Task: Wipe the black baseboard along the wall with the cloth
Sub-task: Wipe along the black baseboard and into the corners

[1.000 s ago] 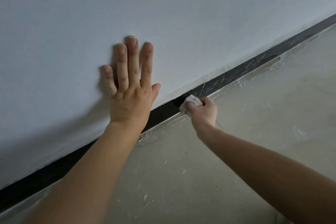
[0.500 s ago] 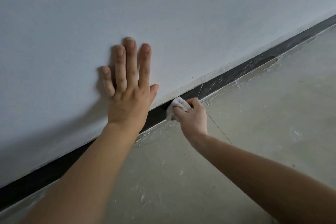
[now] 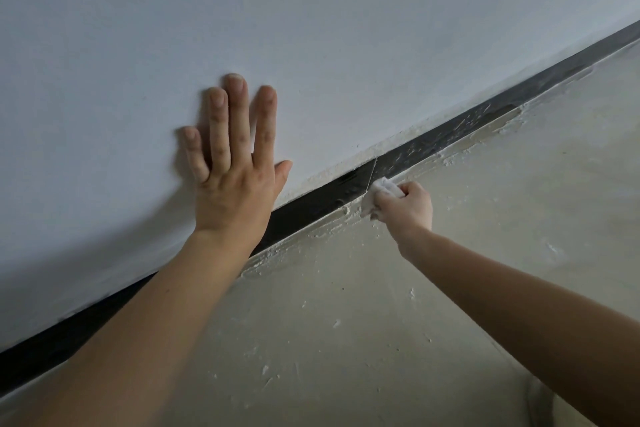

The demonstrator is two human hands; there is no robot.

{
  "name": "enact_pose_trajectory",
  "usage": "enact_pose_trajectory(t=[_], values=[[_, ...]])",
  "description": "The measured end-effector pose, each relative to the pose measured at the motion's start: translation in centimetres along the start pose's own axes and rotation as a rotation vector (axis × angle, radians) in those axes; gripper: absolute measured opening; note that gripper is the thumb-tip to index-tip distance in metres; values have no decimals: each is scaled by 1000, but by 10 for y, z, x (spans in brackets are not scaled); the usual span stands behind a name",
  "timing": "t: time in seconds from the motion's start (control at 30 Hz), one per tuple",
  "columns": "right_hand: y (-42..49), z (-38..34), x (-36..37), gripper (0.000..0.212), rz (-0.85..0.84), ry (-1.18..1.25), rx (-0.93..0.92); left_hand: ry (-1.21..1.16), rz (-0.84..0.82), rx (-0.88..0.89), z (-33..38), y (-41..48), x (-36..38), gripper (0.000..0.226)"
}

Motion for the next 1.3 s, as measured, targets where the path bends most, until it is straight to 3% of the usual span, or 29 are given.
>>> enact_pose_trajectory(t=[0.2, 0.37, 0.47, 0.63, 0.77, 0.83, 0.87, 0.97, 1.13, 1.23, 1.3], values=[[-27, 21, 8, 14, -189, -74, -1, -170, -15, 70, 9, 18, -8, 103], [-20, 12, 28, 10, -160, 82, 22, -303, -2, 48, 53, 57, -17, 98], [-16, 7, 35, 11, -175, 119, 30, -240, -1, 89, 73, 66, -11, 96], [1, 9, 30, 11, -6, 275, 191, -36, 88, 74, 64, 49, 16, 101], [14, 7, 23, 18, 91, 315, 193, -93, 24, 42, 44, 42, 18, 101], [107, 6, -8, 20, -140, 304, 300, -15, -76, 94, 123, 80, 12, 100], [103, 11, -9, 21, -143, 289, 300, -46, -22, 83, 118, 81, 12, 99], [76, 9, -10, 16, -151, 287, 296, 183, -3, 67, 104, 71, 13, 98], [28, 13, -2, 8, -376, 255, 154, 153, -27, 35, 103, 69, 15, 101], [17, 1, 6, 11, -420, 244, 48, 144, -43, 28, 106, 68, 13, 102], [18, -6, 7, 12, -408, 287, 74, 121, -64, 18, 111, 68, 11, 102]])
Point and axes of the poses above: each hand's wrist, its own y-axis towards the middle knuckle, its own x-axis out of the palm, z = x × y, the point moved 1 cm from there along y, towards the middle knuckle, and after that the axes turned 13 degrees about z, right-handed, at the moved point
